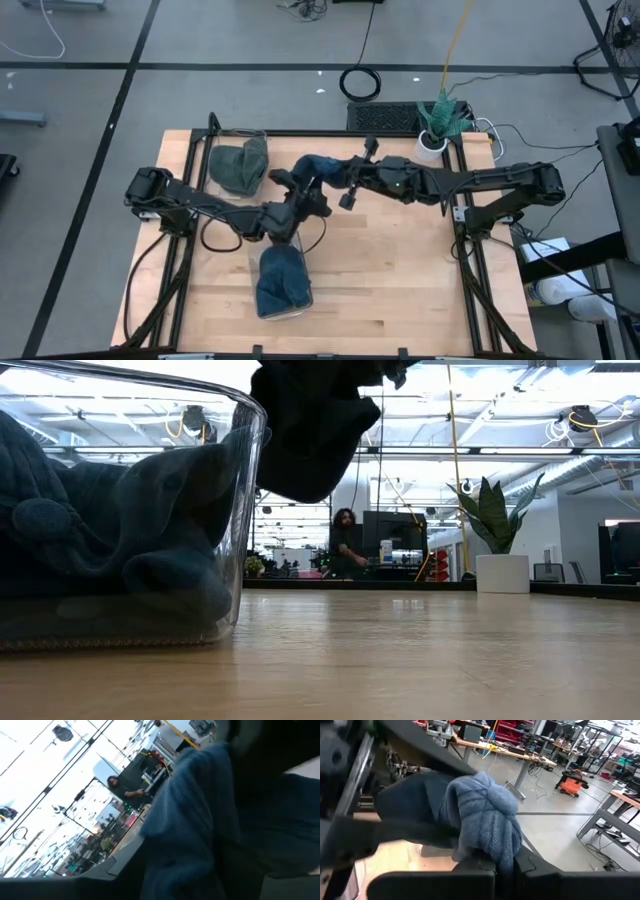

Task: Pick & Place hat
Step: Put the blue cap into the bottom transparent bin

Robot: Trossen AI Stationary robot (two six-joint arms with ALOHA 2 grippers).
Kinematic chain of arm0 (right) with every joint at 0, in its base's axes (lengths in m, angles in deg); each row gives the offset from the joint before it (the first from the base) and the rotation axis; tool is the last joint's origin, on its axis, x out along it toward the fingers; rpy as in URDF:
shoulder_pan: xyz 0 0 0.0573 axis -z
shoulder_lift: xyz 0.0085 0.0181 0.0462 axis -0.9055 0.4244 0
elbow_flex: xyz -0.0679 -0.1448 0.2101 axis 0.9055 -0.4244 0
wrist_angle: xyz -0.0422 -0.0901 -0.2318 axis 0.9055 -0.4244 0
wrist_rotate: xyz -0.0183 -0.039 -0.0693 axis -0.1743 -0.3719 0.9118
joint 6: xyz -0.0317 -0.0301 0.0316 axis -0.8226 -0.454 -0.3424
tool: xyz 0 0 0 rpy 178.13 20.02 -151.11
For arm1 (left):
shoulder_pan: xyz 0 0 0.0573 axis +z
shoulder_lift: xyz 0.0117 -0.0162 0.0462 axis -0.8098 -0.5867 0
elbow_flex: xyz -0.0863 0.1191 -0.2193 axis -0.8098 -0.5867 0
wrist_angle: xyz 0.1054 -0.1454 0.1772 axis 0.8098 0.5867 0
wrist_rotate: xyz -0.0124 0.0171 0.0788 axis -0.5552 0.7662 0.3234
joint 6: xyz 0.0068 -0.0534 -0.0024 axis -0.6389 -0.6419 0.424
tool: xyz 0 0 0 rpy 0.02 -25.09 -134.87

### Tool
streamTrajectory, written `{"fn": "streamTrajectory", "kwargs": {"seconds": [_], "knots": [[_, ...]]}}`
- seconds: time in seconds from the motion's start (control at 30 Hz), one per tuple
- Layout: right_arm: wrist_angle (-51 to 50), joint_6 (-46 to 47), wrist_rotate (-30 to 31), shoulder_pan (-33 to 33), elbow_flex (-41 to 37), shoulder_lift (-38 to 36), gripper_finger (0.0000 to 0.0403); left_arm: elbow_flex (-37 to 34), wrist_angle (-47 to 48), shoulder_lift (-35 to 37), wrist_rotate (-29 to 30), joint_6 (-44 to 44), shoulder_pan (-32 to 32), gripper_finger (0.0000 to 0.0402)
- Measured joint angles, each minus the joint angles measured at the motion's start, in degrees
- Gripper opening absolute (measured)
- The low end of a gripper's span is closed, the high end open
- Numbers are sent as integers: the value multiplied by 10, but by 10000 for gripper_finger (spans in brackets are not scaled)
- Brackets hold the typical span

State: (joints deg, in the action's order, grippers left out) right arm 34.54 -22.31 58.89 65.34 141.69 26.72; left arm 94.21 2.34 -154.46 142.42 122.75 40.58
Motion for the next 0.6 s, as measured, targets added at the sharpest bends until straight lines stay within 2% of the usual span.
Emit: {"fn": "streamTrajectory", "kwargs": {"seconds": [0.17,0.37,0.6], "knots": [[0,4,0,-15,-7,0,0,0,-45,0,-1,21,-12,211],[-6,3,0,-43,-7,0,0,0,-44,1,-15,88,-15,209],[-29,-1,-2,-71,-7,0,0,0,-65,1,-6,94,-22,208]]}}
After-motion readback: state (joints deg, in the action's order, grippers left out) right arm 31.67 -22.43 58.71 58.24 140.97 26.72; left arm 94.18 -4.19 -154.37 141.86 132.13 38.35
